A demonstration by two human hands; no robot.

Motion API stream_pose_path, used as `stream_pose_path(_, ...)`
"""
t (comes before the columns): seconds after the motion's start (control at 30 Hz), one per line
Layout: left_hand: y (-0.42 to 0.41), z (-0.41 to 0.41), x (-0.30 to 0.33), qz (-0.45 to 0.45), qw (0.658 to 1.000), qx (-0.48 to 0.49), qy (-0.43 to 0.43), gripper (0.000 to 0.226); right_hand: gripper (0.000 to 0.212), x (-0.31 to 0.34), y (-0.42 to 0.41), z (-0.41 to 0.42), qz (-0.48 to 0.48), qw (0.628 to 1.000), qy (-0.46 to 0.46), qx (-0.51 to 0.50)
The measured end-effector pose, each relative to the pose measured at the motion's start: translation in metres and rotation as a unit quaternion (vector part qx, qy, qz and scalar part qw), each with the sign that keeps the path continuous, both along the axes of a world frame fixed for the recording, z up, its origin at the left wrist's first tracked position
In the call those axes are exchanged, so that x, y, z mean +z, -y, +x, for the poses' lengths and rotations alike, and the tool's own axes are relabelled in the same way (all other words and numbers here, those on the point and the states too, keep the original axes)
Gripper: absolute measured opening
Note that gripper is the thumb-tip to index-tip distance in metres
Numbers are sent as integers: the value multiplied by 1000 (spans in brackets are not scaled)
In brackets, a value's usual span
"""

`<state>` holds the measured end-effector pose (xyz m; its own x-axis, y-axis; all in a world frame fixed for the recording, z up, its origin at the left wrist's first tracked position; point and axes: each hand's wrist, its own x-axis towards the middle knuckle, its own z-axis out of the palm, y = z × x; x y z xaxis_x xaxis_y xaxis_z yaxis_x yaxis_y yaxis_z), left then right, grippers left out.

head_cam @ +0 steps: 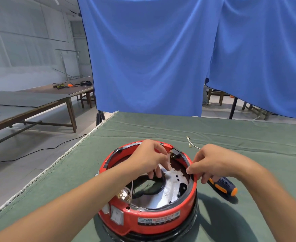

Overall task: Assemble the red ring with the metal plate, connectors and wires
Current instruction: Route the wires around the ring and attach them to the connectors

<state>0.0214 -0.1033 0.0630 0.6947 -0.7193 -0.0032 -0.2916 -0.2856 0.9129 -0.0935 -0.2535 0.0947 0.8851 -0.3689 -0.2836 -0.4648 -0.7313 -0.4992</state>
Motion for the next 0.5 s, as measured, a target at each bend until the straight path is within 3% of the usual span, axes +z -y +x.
stream_pose_path(0.1,2,4,-2,14,996,20,85,13,21,-5,-1,2,-30,999,39,-24)
stream_pose_path(0.2,4,3,-8,16,994,31,105,16,19,-11,-1,6,2,994,100,-40)
stream_pose_path(0.33,8,0,-7,40,997,11,67,13,21,-17,0,9,38,991,120,-43)
stream_pose_path(0.5,16,-7,-2,85,992,-62,-67,13,12,-21,4,11,54,989,133,-39)
